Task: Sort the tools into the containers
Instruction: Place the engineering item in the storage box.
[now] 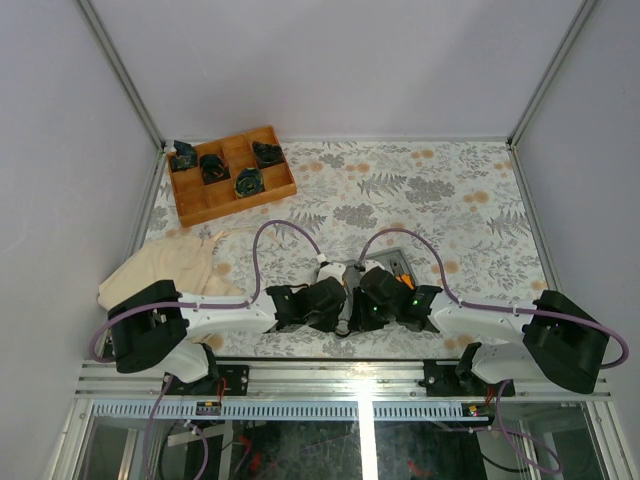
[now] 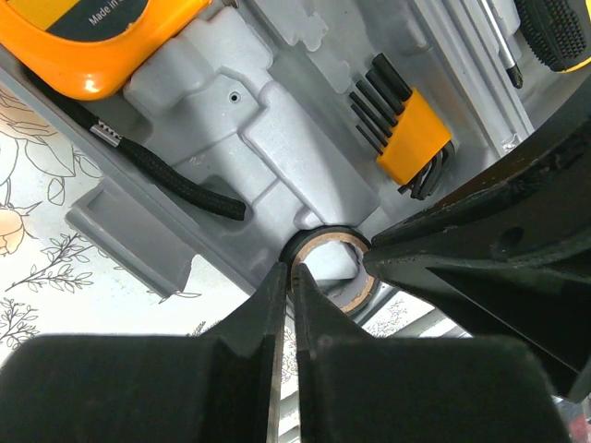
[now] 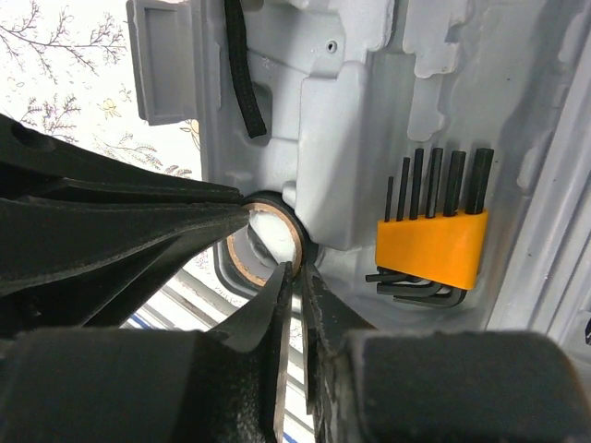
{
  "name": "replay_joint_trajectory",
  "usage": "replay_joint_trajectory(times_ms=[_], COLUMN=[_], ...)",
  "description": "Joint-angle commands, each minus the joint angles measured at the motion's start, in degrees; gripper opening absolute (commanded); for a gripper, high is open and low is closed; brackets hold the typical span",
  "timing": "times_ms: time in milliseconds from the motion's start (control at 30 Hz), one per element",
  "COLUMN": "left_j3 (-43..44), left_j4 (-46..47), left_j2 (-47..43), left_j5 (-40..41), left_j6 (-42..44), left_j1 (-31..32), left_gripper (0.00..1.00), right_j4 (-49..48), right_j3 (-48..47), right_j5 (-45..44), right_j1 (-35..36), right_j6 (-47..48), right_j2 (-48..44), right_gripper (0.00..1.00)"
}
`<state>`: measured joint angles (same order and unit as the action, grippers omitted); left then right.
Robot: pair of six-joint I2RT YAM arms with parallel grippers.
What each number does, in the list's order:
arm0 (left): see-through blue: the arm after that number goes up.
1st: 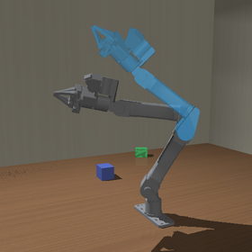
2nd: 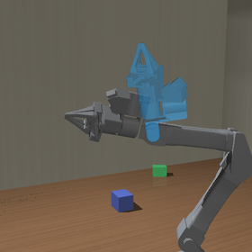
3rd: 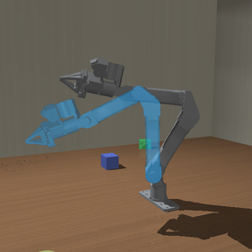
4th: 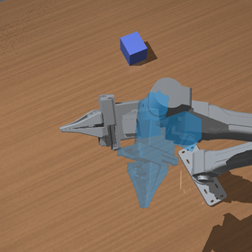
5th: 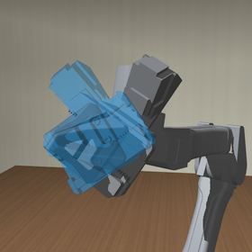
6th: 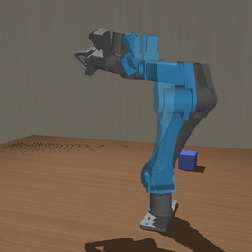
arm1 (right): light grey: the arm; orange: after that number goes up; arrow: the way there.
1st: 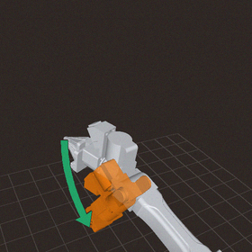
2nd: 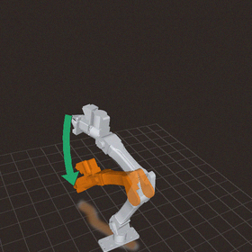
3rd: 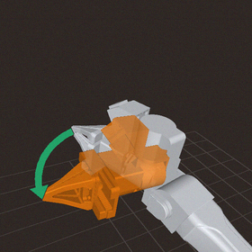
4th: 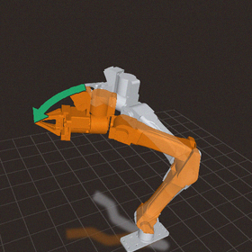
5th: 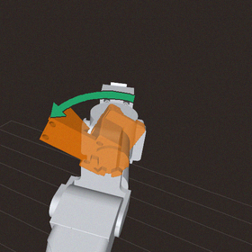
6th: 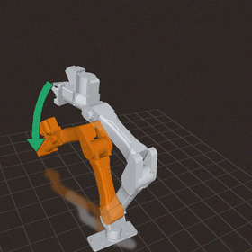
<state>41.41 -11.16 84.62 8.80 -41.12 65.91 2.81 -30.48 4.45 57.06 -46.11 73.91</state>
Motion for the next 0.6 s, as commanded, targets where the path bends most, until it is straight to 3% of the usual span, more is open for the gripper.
replay_joint_trajectory(times_ms=[0, 267, 567], left_j3=[0.61, -1.11, -3.29], left_j4=[1.88, 2.23, 2.84], left_j2=[1.56, 1.18, 1.42], left_j5=[-0.23, -1.15, -2.12], left_j6=[0.96, 0.71, 0.57], left_j1=[0.76, 1.29, 2.2], left_gripper=[0.0, 0.0, 0.0], right_j4=[2.45, 7.23, 10.43], right_j3=[-1.33, -2.37, -4.06], right_j5=[0.29, -5.17, -10.47], right_j1=[0.58, 2.65, 8.03], right_j6=[0.51, -0.04, -3.49], right_j2=[1.73, 2.18, 6.21], right_gripper=[0.09, 0.01, 0.0])
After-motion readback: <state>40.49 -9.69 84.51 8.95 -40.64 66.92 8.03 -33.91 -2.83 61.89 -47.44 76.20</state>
